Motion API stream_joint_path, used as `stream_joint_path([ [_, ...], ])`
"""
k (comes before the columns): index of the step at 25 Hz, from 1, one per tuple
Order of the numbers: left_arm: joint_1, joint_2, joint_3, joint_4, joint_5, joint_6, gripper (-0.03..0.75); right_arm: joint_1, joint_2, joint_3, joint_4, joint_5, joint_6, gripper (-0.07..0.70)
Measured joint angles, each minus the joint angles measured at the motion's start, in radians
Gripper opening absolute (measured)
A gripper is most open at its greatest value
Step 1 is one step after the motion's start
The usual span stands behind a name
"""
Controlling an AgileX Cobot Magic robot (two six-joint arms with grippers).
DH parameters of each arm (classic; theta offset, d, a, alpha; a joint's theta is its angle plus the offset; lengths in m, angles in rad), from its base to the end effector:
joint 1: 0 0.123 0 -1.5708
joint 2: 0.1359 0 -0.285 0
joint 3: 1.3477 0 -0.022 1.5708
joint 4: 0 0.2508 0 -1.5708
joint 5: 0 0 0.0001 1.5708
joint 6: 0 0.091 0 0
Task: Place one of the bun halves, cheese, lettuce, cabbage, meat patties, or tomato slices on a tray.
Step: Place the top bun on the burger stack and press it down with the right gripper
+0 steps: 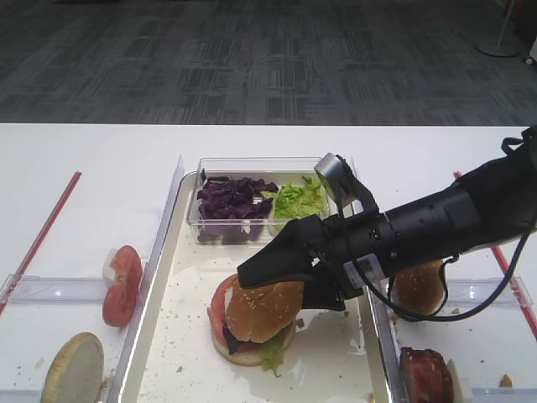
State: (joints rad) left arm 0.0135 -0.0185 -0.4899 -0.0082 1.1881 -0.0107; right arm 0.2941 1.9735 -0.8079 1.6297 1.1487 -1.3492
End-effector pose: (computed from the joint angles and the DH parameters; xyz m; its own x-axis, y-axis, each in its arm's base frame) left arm -0.0123 -0.0009 0.2644 -0.5582 -0.0213 -0.8294 -0.0149 0.9998 -0.0157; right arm 0.2689 0.1681 0.1266 -0.9503 -0.1339 -0.2812 -0.3097 0.3096 0.8990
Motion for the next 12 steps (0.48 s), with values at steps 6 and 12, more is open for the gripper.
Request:
stream_joint_path([
  [6,0.0,0.0,0.0,0.0,0.0,0.0,0.509,0.0,0.0,0.0,0.003,0.0,-0.018,0.628],
  [12,0.0,0.0,0.0,0.0,0.0,0.0,0.509,0.0,0.0,0.0,0.005,0.0,-0.024,0.687],
])
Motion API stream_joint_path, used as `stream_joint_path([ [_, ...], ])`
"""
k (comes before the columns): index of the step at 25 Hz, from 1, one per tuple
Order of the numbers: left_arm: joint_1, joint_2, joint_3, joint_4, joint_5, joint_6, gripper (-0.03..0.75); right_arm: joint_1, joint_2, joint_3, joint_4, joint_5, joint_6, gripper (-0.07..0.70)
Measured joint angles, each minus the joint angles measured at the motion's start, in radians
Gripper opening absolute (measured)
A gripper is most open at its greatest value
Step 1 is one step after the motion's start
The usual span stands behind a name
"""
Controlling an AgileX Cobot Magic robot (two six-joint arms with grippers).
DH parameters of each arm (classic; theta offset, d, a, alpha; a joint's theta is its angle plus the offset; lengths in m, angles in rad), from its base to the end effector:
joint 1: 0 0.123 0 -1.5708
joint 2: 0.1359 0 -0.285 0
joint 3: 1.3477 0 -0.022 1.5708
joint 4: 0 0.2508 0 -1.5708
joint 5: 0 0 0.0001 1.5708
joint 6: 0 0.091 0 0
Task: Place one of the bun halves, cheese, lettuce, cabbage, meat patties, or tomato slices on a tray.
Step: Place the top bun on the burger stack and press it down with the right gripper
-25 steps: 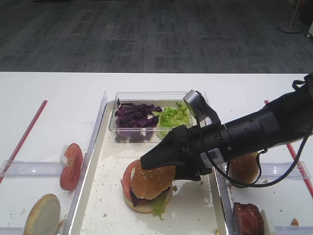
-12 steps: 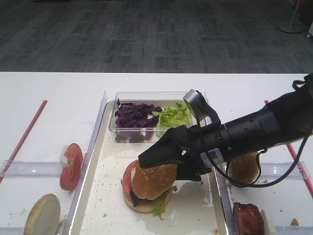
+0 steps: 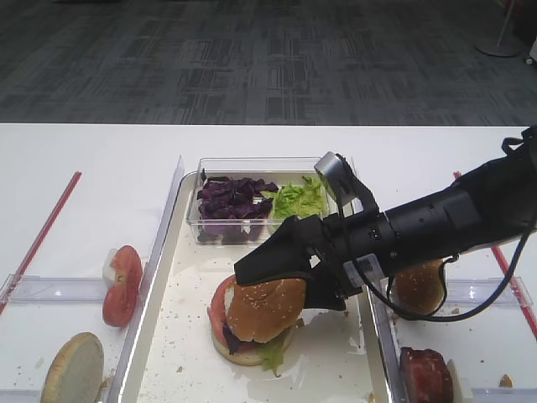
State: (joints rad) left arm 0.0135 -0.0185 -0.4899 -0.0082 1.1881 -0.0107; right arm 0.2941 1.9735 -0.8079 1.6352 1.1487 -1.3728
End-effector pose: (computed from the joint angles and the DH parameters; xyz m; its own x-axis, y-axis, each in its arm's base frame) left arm -0.0123 -0.0009 0.2644 -0.5582 -0.0213 -0.8294 -0.0149 0.9998 -0.0157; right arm 0.2692 0.1681 0.1268 -0.9436 -0.1358 -0.3020 -0.3298 0.3057 0.8932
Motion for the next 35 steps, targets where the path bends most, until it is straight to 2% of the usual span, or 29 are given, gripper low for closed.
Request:
stream_joint_path([
  [21,0.0,0.0,0.0,0.0,0.0,0.0,0.51,0.0,0.0,-0.008,-0.032,-0.002,0.017,0.692],
  [35,0.0,0.0,0.0,0.0,0.0,0.0,0.509,-0.004,0.0,-0.01,-0.032,-0.041,0.021,0.692],
])
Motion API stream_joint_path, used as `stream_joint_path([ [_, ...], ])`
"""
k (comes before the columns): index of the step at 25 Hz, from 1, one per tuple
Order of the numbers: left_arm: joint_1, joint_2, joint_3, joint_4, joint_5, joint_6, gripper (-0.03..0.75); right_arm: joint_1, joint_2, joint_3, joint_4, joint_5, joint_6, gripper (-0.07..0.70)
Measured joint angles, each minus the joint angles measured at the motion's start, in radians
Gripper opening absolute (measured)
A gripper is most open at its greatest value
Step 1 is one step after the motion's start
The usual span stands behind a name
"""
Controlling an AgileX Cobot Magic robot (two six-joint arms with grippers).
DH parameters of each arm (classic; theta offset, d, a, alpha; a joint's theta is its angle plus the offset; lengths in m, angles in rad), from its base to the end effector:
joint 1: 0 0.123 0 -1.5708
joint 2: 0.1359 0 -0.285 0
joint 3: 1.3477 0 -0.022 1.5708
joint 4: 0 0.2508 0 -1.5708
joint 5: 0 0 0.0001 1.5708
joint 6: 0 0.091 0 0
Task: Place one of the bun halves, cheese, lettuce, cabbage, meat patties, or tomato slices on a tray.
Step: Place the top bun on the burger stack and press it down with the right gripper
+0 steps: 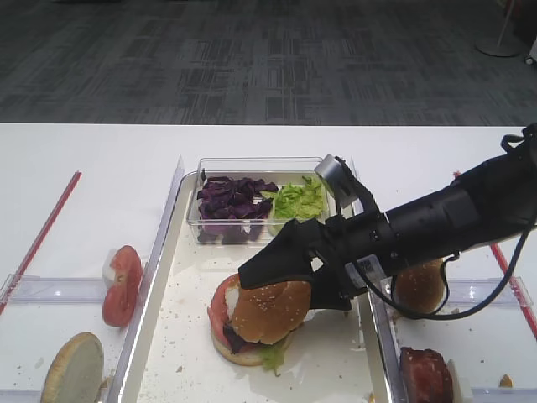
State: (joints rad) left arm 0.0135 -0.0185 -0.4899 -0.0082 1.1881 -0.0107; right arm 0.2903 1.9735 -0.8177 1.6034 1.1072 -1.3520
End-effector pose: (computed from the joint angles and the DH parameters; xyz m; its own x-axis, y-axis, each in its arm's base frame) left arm -0.0123 -0.0009 0.2644 -0.5582 -0.0213 -0.8294 -0.0149 0.9998 -0.0157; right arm 0.2719 0.1662 0.1241 -0.9432 -0.1473 -0.2979 -0.3314 0.3489 0.8766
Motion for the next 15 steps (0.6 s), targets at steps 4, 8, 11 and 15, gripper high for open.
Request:
stream_joint_path([
  [4,0.0,0.0,0.0,0.0,0.0,0.0,0.509,-0.002,0.0,0.0,0.003,-0.012,0.0,0.692],
  [8,0.0,0.0,0.0,0.0,0.0,0.0,0.509,-0.002,0.0,0.0,0.003,-0.016,0.0,0.692],
  [11,0.0,0.0,0.0,0.0,0.0,0.0,0.509,-0.002,0.0,0.0,0.004,-0.019,0.0,0.692],
  [15,0.0,0.0,0.0,0.0,0.0,0.0,0.509,-0.002,0.0,-0.002,0.006,-0.022,0.0,0.692],
])
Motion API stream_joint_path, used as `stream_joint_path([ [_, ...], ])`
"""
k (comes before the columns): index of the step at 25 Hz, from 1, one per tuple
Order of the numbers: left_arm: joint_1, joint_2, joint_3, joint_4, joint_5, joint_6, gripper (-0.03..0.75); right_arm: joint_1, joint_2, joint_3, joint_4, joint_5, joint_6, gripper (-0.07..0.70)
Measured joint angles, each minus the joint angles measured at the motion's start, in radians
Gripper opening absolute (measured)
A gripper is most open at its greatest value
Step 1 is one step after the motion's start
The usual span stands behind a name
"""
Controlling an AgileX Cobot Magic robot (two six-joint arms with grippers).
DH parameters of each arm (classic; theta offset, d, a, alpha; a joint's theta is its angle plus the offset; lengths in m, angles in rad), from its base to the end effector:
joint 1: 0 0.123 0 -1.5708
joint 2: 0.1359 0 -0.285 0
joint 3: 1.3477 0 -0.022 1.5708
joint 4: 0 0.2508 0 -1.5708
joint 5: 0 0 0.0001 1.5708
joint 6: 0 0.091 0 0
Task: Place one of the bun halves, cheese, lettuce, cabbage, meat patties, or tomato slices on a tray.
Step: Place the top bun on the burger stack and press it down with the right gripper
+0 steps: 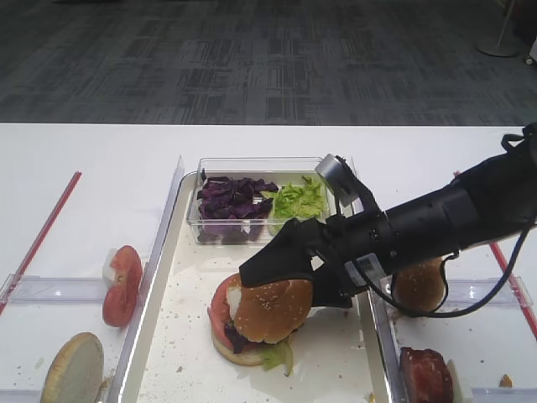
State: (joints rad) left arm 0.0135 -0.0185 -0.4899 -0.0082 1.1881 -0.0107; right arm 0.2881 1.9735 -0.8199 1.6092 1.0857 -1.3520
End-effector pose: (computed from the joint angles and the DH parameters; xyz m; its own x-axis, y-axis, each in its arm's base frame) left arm -0.0123 -0.0009 0.2644 -0.5582 -0.0213 -0.8294 -0.0149 0.9998 -0.0157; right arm 0.2742 0.1652 0.1231 -0.9439 -0.1351 -0.3014 -0.3303 0.3678 0.8693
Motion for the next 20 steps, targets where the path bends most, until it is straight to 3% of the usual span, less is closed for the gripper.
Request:
stream_joint_path([
  [5,0.0,0.0,0.0,0.0,0.0,0.0,0.509,-0.002,0.0,-0.026,-0.013,-0.004,0.013,0.692],
  [11,0.0,0.0,0.0,0.0,0.0,0.0,0.509,-0.002,0.002,-0.06,-0.109,-0.006,0.096,0.692],
  [20,0.0,0.0,0.0,0.0,0.0,0.0,0.509,-0.002,0.002,-0.061,-0.122,-0.035,0.103,0.692],
])
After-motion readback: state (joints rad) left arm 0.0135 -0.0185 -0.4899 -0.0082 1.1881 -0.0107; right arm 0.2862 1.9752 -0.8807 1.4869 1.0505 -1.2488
